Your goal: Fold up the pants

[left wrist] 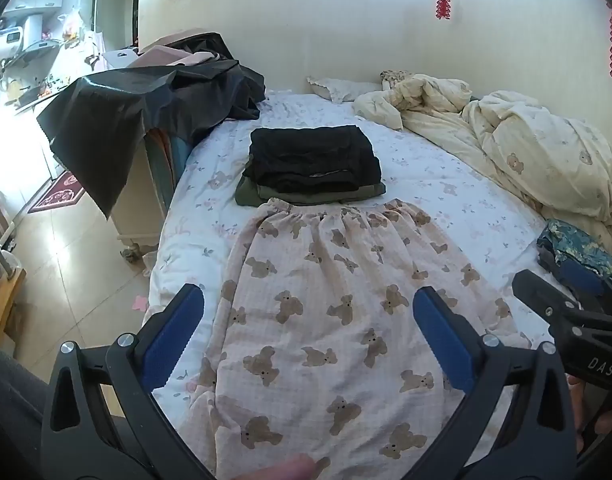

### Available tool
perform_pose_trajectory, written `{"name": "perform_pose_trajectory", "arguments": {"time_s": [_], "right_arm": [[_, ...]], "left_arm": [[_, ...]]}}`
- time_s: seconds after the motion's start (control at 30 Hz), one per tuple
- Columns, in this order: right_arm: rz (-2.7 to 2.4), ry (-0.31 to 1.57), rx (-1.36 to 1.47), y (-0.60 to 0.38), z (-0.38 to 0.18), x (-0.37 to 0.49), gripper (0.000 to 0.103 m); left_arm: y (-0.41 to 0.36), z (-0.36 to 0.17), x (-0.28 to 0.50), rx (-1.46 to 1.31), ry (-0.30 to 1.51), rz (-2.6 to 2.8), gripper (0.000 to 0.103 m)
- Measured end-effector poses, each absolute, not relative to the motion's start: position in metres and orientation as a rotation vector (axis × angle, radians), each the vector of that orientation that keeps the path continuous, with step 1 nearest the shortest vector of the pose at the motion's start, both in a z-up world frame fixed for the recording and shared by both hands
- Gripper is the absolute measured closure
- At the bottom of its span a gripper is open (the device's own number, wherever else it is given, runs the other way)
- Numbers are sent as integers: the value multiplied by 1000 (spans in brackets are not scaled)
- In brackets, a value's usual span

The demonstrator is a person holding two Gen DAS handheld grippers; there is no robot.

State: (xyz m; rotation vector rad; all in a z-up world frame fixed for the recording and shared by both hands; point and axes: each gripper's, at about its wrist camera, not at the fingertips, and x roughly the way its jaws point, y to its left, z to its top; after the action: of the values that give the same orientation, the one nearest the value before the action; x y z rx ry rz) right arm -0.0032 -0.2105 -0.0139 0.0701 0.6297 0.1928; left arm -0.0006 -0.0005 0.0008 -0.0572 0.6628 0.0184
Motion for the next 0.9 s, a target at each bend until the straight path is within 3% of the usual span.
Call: {"name": "perform_pose_trajectory", "arguments": {"time_s": [0.9], "right_arm": [[193,629,70,-210,-15,-3,0]], "left_arm": [[1,1,0,-75,674,17,0]]}}
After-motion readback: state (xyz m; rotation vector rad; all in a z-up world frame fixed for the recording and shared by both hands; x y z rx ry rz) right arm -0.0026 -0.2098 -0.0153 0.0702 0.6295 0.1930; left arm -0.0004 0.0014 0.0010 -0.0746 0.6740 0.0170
